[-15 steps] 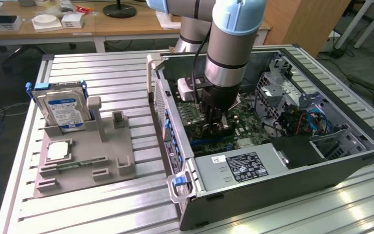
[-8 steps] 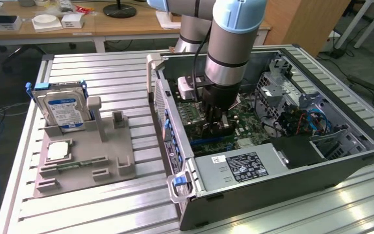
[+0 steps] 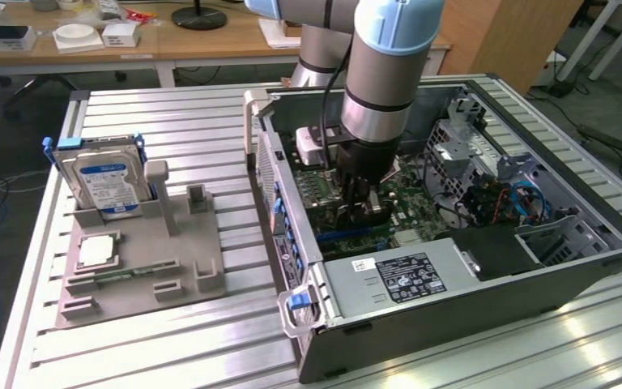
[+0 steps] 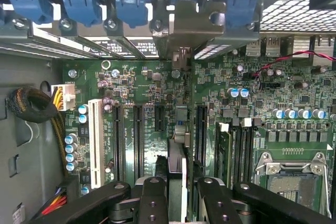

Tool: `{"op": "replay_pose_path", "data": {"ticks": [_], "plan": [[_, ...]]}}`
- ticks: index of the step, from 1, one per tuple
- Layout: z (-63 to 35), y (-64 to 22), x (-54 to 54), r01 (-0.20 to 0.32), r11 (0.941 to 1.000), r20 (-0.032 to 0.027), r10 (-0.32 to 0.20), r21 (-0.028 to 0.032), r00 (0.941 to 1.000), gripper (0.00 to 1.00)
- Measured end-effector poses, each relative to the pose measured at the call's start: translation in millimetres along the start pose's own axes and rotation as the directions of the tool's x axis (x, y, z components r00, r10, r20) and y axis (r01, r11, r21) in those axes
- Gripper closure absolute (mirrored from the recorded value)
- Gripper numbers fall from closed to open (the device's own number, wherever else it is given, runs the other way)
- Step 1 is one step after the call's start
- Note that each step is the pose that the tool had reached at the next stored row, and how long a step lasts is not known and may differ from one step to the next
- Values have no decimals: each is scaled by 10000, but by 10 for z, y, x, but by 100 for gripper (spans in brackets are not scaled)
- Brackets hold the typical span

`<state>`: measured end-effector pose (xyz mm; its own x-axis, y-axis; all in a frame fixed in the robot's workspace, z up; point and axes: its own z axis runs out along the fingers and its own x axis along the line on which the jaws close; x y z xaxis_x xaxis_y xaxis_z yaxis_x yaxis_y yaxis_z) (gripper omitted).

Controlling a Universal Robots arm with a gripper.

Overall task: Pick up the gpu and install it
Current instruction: 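Insert the gpu into the slot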

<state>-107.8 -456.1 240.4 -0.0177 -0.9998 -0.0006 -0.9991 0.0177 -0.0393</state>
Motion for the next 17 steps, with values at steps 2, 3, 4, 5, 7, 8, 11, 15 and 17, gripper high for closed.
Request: {"op": "replay_pose_path", "data": {"ticks": [2, 3, 4, 5, 7, 8, 11, 15, 17], "plan": [[0, -2, -1, 0, 10000, 2, 0, 7, 10000, 73], [-2, -2, -1, 0, 10000, 2, 0, 9, 10000, 73], [-3, -3, -2, 0, 10000, 3, 0, 11, 10000, 73], [-6, -3, -2, 0, 10000, 2, 0, 10, 10000, 73], [-11, -3, -1, 1, 10000, 1, -1, 11, 10000, 73], [-16, -3, -2, 1, 10000, 0, -1, 12, 10000, 73], [-22, -3, -4, 0, 10000, 3, 0, 23, 10000, 73], [-24, -4, -4, 1, 10000, 1, -1, 45, 10000, 73], [-25, -4, -7, 2, 10000, 0, -2, 62, 10000, 73]]}}
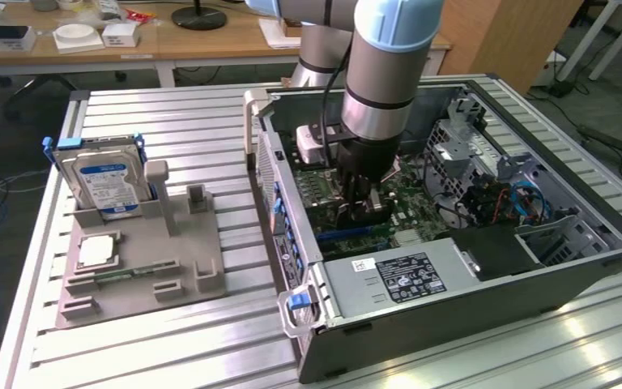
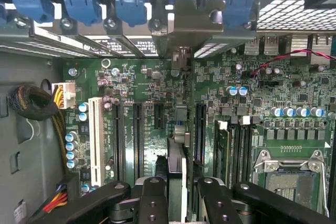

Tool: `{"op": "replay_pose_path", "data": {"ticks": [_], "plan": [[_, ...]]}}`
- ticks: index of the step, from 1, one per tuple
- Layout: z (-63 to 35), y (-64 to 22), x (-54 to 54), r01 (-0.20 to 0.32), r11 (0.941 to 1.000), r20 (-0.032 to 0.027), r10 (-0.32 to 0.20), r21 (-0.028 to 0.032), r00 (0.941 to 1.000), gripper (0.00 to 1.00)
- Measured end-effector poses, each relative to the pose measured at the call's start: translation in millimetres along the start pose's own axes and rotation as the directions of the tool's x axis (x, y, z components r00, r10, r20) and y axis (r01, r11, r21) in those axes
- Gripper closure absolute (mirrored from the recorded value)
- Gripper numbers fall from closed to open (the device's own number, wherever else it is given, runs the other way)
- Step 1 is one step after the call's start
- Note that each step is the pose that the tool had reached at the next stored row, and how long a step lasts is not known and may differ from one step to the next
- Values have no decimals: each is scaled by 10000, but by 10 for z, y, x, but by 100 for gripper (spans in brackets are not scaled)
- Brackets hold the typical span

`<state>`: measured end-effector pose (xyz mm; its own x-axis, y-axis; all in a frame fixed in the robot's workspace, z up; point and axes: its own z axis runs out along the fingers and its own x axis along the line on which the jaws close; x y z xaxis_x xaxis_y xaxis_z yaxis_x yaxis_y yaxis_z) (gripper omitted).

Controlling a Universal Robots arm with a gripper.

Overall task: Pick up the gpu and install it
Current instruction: 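Insert the gpu into the slot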

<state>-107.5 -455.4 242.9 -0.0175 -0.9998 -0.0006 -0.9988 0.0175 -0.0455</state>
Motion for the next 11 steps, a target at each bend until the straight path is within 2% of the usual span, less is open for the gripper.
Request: {"op": "replay_pose_path", "data": {"ticks": [3, 11], "plan": [[2, -1, -4, 38, 10000, 5, -38, 29, 10000, 73], [1, 0, -8, 427, 9991, 22, -427, 31, 9991, 73]]}}
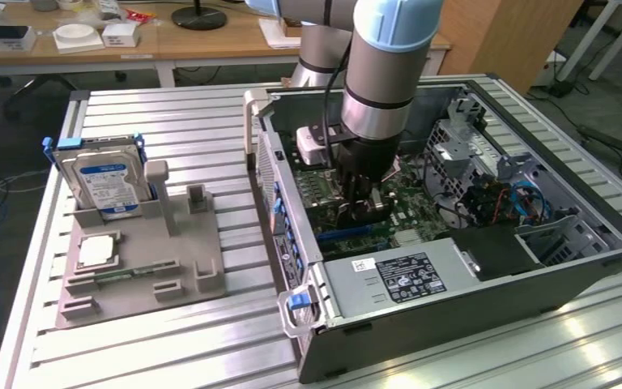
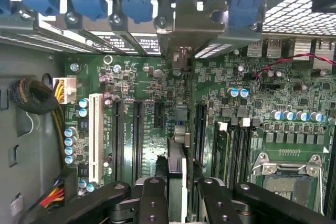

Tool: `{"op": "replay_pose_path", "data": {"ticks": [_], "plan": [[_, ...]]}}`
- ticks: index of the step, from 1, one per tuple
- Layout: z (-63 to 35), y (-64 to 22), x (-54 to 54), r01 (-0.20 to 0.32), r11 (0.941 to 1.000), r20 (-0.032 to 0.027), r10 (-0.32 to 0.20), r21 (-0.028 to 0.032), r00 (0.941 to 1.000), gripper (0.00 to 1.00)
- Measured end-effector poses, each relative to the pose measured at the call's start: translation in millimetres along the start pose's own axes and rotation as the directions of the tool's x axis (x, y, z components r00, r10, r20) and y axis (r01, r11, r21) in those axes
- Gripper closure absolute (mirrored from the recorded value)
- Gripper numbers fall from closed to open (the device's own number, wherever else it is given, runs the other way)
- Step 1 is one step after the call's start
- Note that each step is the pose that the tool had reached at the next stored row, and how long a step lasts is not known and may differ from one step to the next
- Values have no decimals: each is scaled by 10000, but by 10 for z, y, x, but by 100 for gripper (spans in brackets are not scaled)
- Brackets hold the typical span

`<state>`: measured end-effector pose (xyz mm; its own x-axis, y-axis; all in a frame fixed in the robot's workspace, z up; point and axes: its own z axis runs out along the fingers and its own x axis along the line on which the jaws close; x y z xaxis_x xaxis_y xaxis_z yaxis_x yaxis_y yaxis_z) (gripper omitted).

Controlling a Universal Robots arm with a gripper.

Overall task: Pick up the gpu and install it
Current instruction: 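Insert the gpu into the slot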

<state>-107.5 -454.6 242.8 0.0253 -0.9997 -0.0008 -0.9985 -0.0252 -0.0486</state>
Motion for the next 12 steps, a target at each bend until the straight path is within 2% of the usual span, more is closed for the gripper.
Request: {"op": "replay_pose_path", "data": {"ticks": [8, 12], "plan": [[1, 16, -3, 17, 10000, 1, -17, 3, 10000, 73], [3, 17, -5, 49, 10000, 2, -49, 51, 10000, 73]]}}
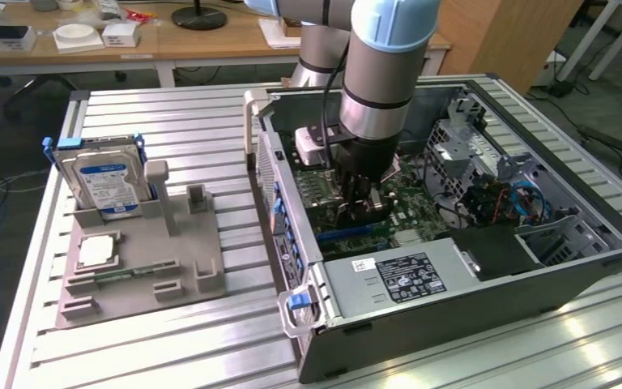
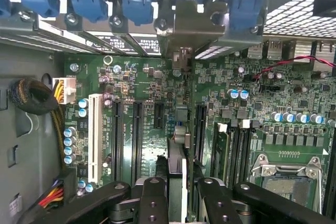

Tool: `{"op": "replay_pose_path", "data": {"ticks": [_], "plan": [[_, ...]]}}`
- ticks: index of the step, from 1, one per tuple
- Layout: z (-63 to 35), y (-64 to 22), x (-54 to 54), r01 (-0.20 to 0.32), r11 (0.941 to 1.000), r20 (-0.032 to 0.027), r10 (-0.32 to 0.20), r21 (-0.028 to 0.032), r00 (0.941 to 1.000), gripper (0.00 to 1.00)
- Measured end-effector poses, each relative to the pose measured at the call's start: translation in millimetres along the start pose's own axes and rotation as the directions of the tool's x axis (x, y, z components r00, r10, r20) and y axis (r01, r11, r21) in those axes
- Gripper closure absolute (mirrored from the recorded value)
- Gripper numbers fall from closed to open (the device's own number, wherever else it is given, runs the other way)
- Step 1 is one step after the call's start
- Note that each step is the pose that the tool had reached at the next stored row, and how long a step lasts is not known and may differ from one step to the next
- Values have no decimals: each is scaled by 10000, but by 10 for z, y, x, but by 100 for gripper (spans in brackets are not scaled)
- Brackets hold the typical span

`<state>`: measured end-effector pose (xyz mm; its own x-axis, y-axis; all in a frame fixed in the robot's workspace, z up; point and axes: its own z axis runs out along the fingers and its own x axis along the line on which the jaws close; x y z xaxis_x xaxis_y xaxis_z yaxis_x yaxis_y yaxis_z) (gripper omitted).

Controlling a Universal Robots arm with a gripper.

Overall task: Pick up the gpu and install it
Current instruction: 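Insert the gpu into the slot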

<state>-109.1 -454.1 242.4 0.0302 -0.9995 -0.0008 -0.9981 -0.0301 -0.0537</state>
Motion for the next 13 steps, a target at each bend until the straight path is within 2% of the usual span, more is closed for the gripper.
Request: {"op": "replay_pose_path", "data": {"ticks": [3, 13], "plan": [[0, -2, 0, 37, 10000, 2, -37, 20, 10000, 73], [0, -3, -1, 127, 9999, 5, -127, 22, 9999, 73]]}}
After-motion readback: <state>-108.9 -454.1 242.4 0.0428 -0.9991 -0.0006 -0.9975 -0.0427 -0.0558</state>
